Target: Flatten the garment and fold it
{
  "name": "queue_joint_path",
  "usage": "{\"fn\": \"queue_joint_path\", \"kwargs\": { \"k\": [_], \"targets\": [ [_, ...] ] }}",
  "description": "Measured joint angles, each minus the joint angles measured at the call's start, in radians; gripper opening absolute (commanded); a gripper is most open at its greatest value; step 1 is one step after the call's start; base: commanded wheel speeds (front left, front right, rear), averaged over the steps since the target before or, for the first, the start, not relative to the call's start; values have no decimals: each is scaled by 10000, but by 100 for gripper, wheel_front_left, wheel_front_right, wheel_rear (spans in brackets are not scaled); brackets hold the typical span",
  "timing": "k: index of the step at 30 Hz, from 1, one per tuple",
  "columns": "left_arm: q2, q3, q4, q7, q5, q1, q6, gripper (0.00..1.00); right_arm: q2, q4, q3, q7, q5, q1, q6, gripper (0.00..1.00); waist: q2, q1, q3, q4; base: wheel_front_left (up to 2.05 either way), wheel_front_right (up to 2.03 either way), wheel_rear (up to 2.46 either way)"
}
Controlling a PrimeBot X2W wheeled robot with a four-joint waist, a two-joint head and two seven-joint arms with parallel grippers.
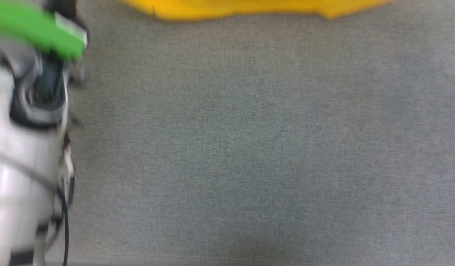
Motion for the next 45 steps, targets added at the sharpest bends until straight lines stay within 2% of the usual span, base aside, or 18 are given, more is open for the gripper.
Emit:
{"fn": "queue_joint_path", "kwargs": {
  "k": [6, 12, 16, 23, 27, 31, 36, 45],
  "targets": [
    [90, 389, -1893, 109, -662, 3015, 924, 0, 832, -1870, -1168, 732, 477, 2771, 0, 0, 0, 0, -619, -127, 0, 0, 0],
    [56, 508, -3638, 50, -1049, 5409, 1513, 0, 1881, -3478, -2311, 1292, 598, 5245, 0, 0, 0, 0, -1411, -210, 0, 0, 0],
    [50, 558, -4115, -213, -1064, 7045, 1758, 0, 2606, -4334, -2974, 1578, 650, 6757, 0, 0, 0, -1, -1981, -245, 0, 0, 0],
    [8, 261, -4192, -472, -1034, 9316, 1707, 0, 3825, -5292, -4025, 1776, 759, 9021, 0, 0, 0, -1, -2876, -273, 0, 0, 0],
    [-138, 163, -4196, -518, -1260, 10420, 1446, 0, 4161, -5350, -4370, 1714, 1047, 10341, 0, 0, 0, -1, -3522, -253, 0, 0, 0],
    [-52, 257, -4558, -523, -1381, 11027, 1406, 0, 4194, -5195, -4550, 1398, 1762, 11181, 0, 0, 0, -1, -3974, -255, 0, 0, 0],
    [104, 520, -4916, -571, -1384, 11227, 1406, 0, 4195, -5187, -4842, 1154, 2042, 11516, 0, 0, 0, -1, -3911, -259, 0, 0, 0],
    [35, 75, -4775, -614, -1080, 10865, 1352, 0, 4192, -4472, -4451, 1229, 1733, 11428, 0, 0, 0, -1, -3603, -256, 0, 0, 0]
  ]
}}
